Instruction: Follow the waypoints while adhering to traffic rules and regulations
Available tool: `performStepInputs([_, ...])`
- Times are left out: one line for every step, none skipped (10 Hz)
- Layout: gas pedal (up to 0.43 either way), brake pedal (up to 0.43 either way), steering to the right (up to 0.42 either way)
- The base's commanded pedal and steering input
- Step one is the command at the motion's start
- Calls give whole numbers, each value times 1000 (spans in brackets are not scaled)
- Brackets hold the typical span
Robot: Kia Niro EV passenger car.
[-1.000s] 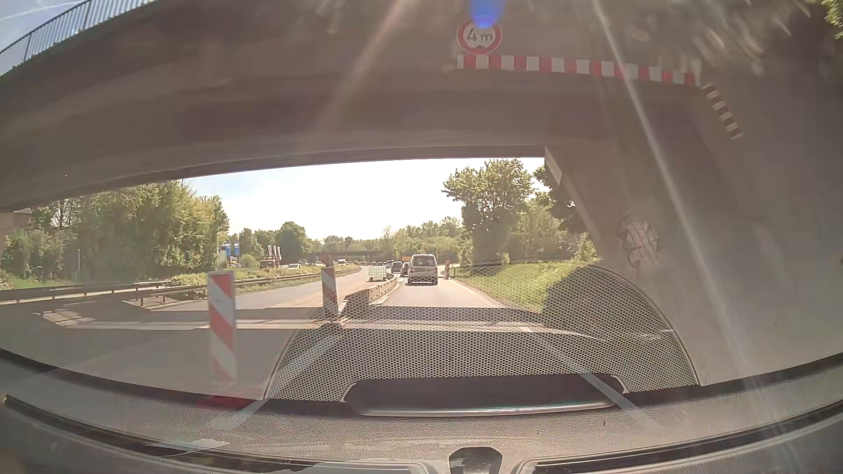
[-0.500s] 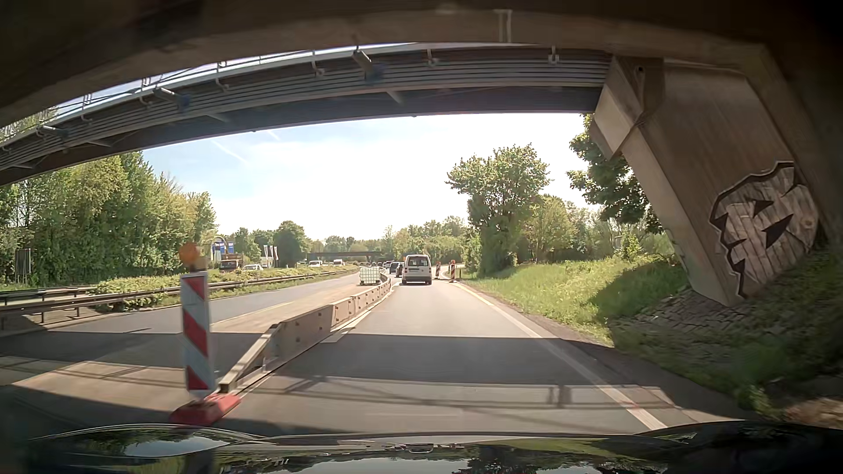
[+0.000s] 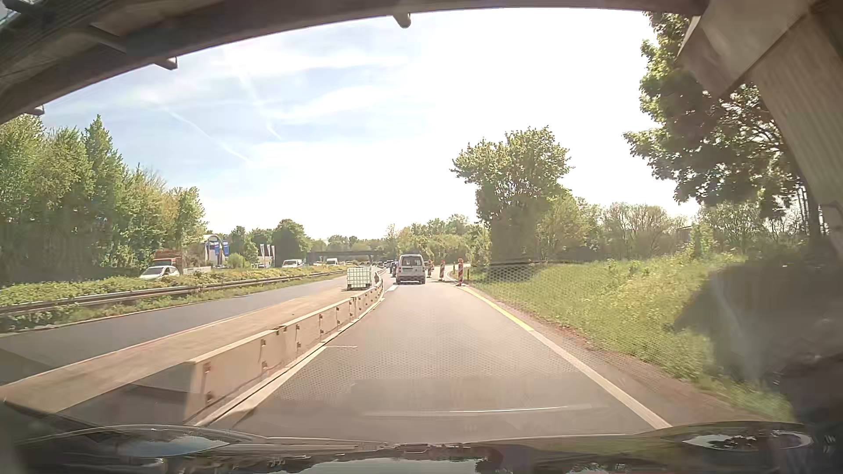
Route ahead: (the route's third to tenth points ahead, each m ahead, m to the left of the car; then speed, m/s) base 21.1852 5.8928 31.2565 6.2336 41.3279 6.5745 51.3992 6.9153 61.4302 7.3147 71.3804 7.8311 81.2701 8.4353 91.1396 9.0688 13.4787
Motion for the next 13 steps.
performStepInputs([67,0,-9])
performStepInputs([67,0,-10])
performStepInputs([67,0,-10])
performStepInputs([67,0,-11])
performStepInputs([67,0,-12])
performStepInputs([67,0,-12])
performStepInputs([67,0,-13])
performStepInputs([67,0,-14])
performStepInputs([67,0,-14])
performStepInputs([67,0,-16])
performStepInputs([67,0,-17])
performStepInputs([67,0,-18])
performStepInputs([67,0,-18])
